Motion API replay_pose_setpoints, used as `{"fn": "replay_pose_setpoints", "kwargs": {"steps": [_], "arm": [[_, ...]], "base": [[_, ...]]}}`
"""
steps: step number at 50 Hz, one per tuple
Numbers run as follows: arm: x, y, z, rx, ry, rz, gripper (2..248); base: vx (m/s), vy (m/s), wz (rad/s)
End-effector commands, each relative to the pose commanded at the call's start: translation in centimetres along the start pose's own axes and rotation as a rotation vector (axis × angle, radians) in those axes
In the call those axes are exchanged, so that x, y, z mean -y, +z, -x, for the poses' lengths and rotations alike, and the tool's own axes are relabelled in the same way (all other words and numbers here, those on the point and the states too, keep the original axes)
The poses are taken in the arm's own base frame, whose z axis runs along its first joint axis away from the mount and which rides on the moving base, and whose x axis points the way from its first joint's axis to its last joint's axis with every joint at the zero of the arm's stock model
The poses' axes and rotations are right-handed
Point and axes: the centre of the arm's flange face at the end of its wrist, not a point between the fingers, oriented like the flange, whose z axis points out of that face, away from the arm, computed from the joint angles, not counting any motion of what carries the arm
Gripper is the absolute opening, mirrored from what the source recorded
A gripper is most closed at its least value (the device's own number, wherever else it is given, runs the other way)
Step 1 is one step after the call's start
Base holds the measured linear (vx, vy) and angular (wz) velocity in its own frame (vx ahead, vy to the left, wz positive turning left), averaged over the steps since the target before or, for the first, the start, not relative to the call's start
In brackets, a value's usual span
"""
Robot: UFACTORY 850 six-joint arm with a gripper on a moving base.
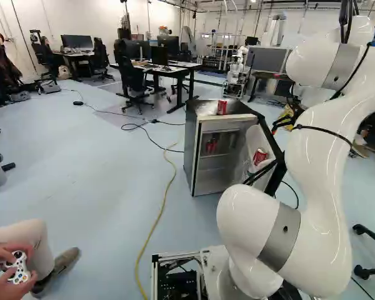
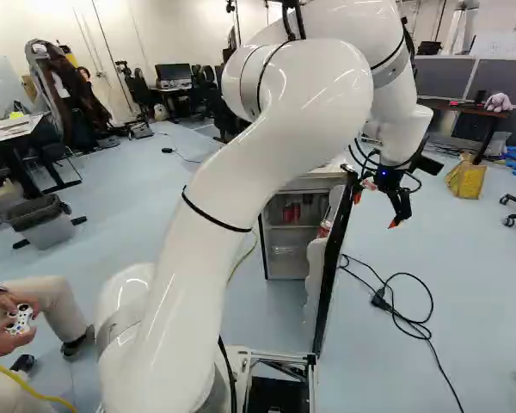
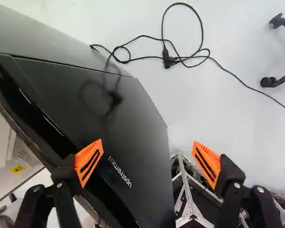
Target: Grab a drink from the fridge
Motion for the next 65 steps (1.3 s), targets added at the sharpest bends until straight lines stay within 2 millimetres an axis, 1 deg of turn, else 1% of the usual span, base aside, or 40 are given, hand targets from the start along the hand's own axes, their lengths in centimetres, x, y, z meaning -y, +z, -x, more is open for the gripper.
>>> {"fn": "replay_pose_setpoints", "kwargs": {"steps": [65], "arm": [[5.6,0.3,5.3,0.067,-0.088,0.001,247]], "base": [[0.000,0.000,0.000]]}}
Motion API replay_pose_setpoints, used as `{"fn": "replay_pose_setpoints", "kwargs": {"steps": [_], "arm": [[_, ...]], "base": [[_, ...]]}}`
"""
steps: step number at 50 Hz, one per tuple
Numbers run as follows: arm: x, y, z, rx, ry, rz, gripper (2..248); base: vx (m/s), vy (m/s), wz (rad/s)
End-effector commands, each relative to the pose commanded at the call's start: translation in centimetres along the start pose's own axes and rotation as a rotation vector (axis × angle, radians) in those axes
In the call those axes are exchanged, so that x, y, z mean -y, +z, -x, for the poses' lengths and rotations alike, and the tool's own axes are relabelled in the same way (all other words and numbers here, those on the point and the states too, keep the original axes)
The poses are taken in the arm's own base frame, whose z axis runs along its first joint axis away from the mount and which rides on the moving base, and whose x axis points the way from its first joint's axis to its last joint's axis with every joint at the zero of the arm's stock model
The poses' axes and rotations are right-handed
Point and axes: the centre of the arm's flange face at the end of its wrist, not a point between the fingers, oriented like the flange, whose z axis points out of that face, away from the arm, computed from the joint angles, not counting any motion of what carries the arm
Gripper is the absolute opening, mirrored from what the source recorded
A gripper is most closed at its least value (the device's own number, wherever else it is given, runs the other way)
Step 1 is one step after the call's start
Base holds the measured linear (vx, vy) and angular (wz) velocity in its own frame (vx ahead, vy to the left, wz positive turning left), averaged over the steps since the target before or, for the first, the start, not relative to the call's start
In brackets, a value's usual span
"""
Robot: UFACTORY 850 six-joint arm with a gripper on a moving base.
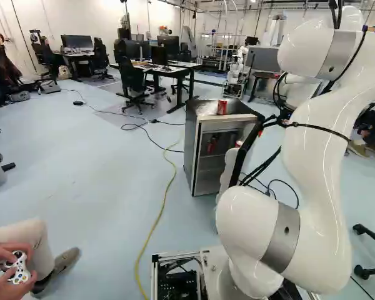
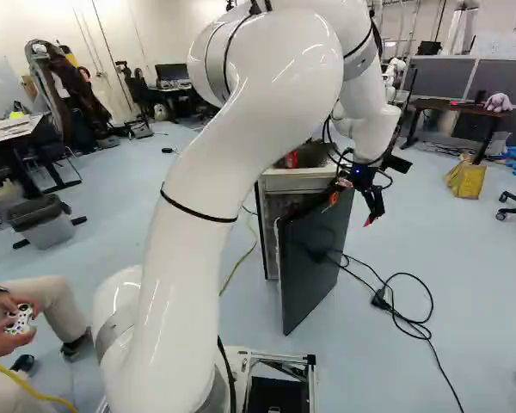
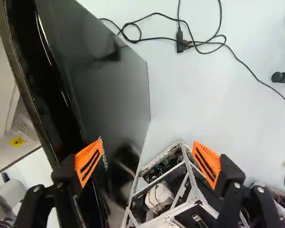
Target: Grab a drink from the fridge
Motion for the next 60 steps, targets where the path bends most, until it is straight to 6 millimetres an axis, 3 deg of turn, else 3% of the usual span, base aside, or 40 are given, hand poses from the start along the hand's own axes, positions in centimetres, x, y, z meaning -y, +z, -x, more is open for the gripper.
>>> {"fn": "replay_pose_setpoints", "kwargs": {"steps": [60], "arm": [[6.5,0.7,4.7,0.053,-0.108,0.003,247]], "base": [[0.000,0.000,0.000]]}}
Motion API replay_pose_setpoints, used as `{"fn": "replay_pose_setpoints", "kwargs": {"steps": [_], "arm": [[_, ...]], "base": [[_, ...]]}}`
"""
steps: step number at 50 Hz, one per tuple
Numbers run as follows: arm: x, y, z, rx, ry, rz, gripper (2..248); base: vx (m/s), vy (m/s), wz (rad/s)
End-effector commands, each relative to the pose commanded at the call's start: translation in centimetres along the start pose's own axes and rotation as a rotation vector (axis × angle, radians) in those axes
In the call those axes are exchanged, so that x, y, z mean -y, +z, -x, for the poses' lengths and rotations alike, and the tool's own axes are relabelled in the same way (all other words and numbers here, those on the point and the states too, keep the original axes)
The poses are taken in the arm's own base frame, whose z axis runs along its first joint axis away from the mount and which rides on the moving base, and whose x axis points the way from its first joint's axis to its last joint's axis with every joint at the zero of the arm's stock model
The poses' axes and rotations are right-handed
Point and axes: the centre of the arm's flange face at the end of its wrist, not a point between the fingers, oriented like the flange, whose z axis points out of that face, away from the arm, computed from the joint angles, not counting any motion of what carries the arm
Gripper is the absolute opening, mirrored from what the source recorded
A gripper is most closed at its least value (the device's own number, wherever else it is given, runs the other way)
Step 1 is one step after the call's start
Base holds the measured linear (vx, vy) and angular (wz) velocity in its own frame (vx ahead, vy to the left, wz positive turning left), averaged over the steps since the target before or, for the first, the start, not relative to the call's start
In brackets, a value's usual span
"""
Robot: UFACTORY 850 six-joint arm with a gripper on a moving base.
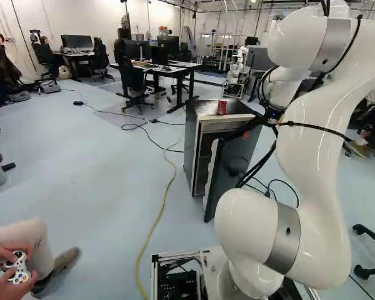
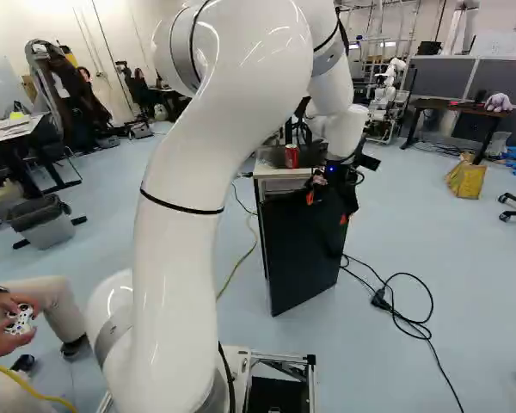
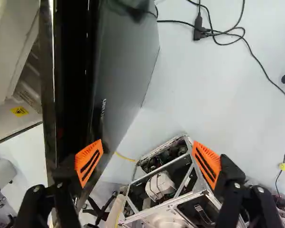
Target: Grab a drink from the fridge
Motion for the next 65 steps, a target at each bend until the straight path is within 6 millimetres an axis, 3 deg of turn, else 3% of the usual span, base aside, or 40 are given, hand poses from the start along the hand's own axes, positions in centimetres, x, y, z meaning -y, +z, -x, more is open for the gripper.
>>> {"fn": "replay_pose_setpoints", "kwargs": {"steps": [65], "arm": [[9.0,1.1,3.6,0.036,-0.154,0.005,247]], "base": [[0.000,0.000,0.000]]}}
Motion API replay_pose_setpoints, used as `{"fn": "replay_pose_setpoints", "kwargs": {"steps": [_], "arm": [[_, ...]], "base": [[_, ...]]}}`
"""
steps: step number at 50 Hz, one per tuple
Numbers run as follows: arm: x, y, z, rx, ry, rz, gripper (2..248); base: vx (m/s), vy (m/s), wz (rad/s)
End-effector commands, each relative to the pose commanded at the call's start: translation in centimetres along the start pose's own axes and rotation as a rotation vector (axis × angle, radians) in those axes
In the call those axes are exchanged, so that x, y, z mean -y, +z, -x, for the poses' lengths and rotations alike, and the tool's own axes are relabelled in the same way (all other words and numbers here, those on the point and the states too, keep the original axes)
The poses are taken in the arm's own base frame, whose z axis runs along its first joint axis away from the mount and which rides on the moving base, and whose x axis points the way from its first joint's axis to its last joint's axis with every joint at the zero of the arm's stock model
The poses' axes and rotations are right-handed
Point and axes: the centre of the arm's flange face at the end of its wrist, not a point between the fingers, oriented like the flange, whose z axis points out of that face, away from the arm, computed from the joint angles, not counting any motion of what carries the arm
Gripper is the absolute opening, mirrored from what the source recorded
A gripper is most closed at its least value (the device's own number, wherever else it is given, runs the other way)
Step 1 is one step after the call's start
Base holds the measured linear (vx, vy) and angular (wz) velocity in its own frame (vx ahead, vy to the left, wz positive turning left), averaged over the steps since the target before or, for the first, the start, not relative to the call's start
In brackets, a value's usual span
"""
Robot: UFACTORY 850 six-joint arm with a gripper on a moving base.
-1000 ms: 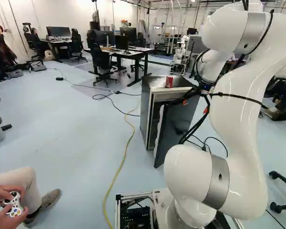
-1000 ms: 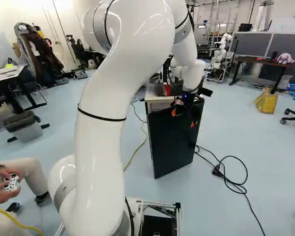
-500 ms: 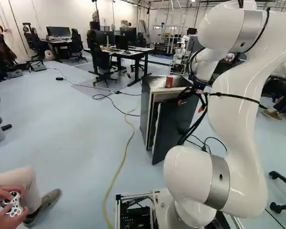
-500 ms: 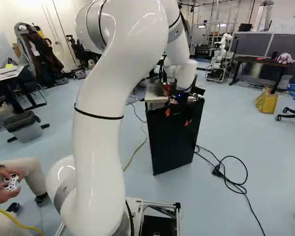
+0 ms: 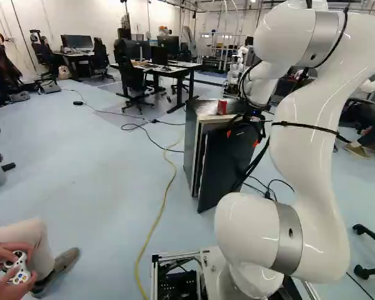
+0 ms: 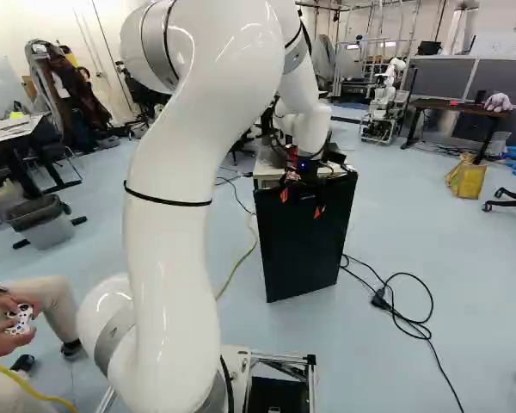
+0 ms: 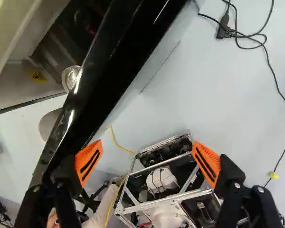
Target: Grab a drink from the fridge
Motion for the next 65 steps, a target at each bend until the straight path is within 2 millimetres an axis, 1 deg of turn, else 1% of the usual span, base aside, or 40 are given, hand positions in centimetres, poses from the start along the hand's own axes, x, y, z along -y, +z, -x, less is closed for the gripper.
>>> {"fn": "replay_pose_setpoints", "kwargs": {"steps": [37,65], "arm": [[5.1,0.6,0.7,-0.040,-0.087,0.001,247],[8.4,1.0,1.2,-0.055,-0.143,-0.001,247]], "base": [[0.000,0.000,0.000],[0.000,0.000,0.000]]}}
